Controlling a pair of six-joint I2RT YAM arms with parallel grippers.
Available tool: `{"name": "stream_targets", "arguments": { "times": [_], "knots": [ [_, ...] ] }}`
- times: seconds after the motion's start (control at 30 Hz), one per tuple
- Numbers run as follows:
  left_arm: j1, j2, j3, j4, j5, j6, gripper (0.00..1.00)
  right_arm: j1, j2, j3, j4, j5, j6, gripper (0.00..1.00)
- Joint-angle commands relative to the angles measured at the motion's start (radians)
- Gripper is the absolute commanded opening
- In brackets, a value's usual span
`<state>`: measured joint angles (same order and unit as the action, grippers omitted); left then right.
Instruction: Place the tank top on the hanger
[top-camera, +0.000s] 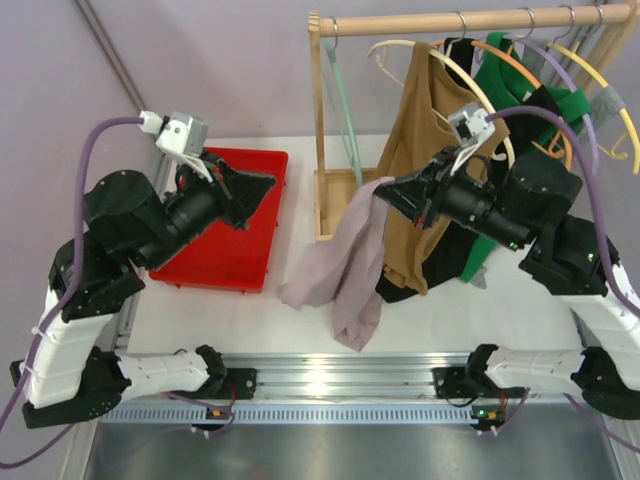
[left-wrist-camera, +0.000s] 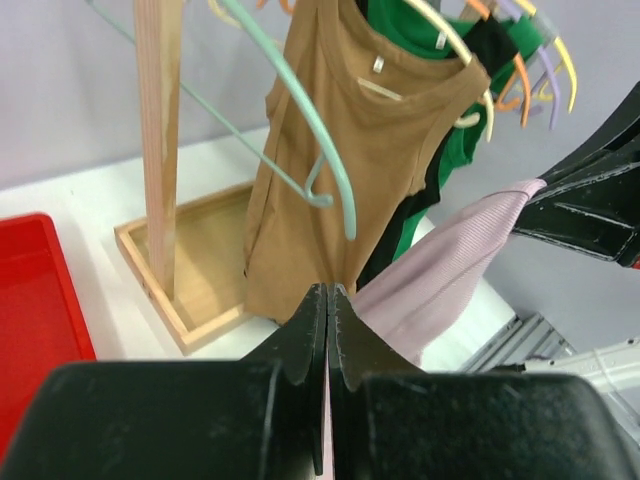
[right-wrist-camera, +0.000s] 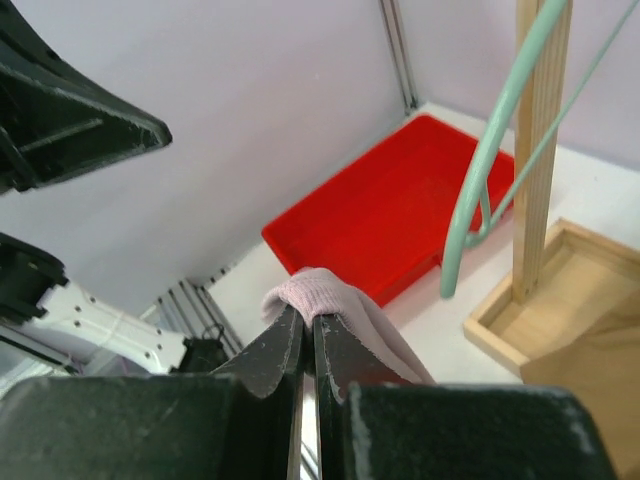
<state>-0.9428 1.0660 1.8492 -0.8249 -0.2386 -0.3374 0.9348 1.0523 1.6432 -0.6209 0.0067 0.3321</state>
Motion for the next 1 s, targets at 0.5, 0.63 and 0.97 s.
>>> {"name": "stream_targets", "arguments": {
  "times": [0.5,0.63,0.97],
  "knots": [
    [0.002,-0.144,-0.459,0.327,0.266,-0.118,0.34,-0.145,0.238,0.469,-0.106,-0.248,-0.001,0.0],
    [0.002,-0.247,-0.779,0.591,0.412,-0.26,0.41,-0.149,0.256,0.492,-0.131,-0.243,0.002,0.0],
    [-0.002,-0.383,-1.045,0.849,0.404,-0.371,0.43,-0.148,0.281,0.489,-0.146,-0.215,0.01,0.0]
  ]
}}
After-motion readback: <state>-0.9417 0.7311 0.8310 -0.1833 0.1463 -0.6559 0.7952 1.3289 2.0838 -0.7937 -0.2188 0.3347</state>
